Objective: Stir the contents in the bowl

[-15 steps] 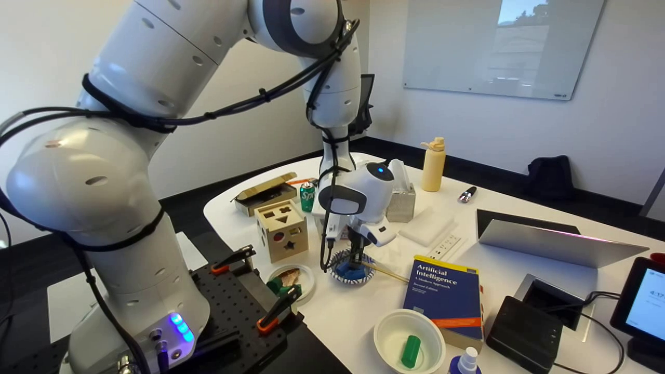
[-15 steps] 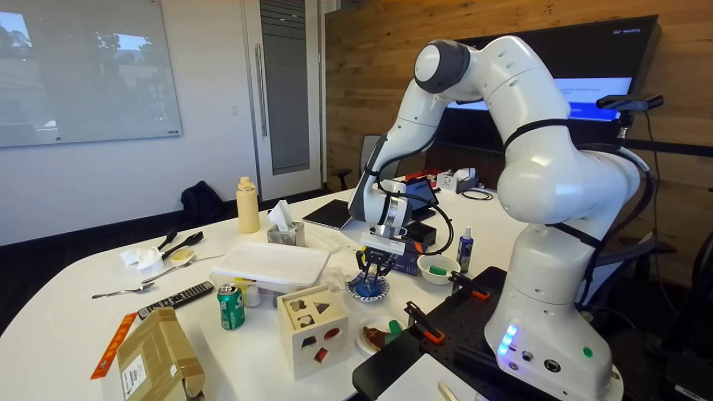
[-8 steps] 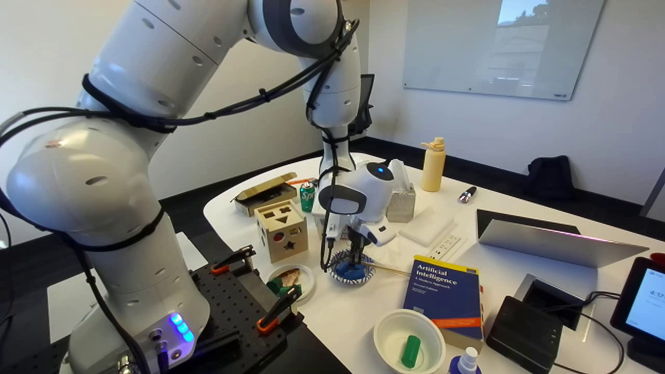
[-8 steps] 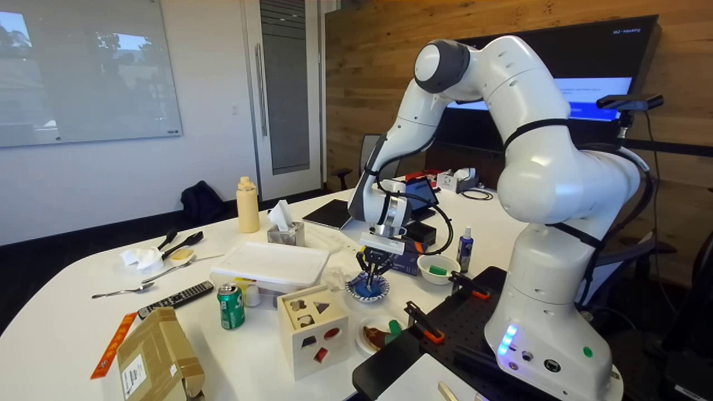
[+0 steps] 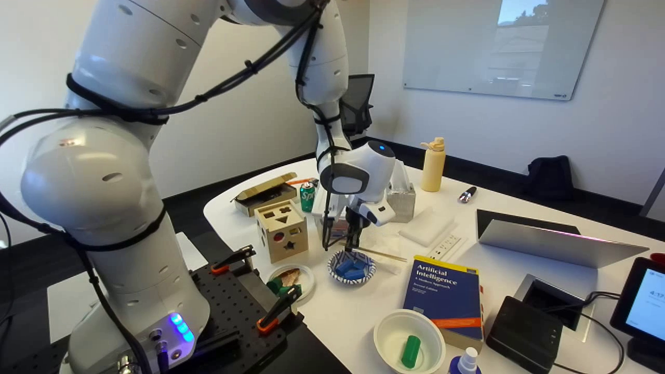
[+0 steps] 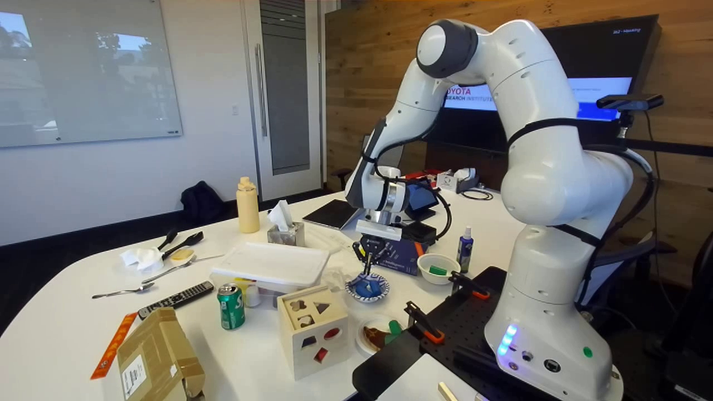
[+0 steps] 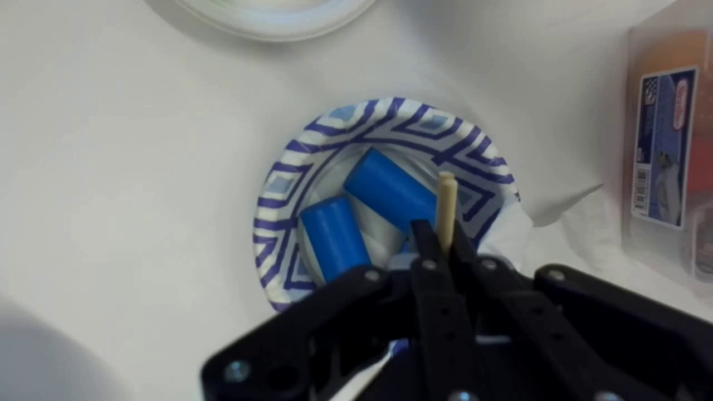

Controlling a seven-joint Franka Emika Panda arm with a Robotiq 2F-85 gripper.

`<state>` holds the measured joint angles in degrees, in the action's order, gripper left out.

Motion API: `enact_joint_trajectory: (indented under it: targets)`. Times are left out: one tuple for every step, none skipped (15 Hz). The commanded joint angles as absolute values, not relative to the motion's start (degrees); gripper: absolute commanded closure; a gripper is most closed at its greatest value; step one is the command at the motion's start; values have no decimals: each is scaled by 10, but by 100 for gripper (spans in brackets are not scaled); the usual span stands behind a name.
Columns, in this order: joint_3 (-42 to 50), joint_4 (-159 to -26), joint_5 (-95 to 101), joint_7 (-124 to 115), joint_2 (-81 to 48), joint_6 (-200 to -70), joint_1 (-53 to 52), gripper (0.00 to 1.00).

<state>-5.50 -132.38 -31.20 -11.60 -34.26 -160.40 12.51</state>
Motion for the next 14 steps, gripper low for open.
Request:
enact_joint_trajectory:
  targets:
    - [-59,-1367,-307,-117,-223,-1461,136,98]
    - [-79,-1362,-332,-88,-205,-1408,160,98]
    - [-85,-1358,-349,-72,-188,-1362,170,98]
    - [-92,-1354,-368,-56,-178,-1320,181,98]
    - [-94,-1349,-382,-46,-169,-1272,190,98]
    - [-57,-1342,-409,-25,-167,-1224,164,98]
    - [-43,-1338,-419,-15,-174,-1196,162,98]
    - [-26,-1337,-425,-9,-180,-1178,156,98]
    - [-12,-1331,-434,4,-198,-1164,156,98]
    - [0,-1326,-441,18,-218,-1150,156,98]
    - [9,-1322,-450,32,-234,-1140,157,98]
    - [16,-1318,-458,46,-251,-1131,158,98]
    - [21,-1312,-467,61,-270,-1128,159,98]
    - [23,-1305,-476,76,-290,-1123,159,98]
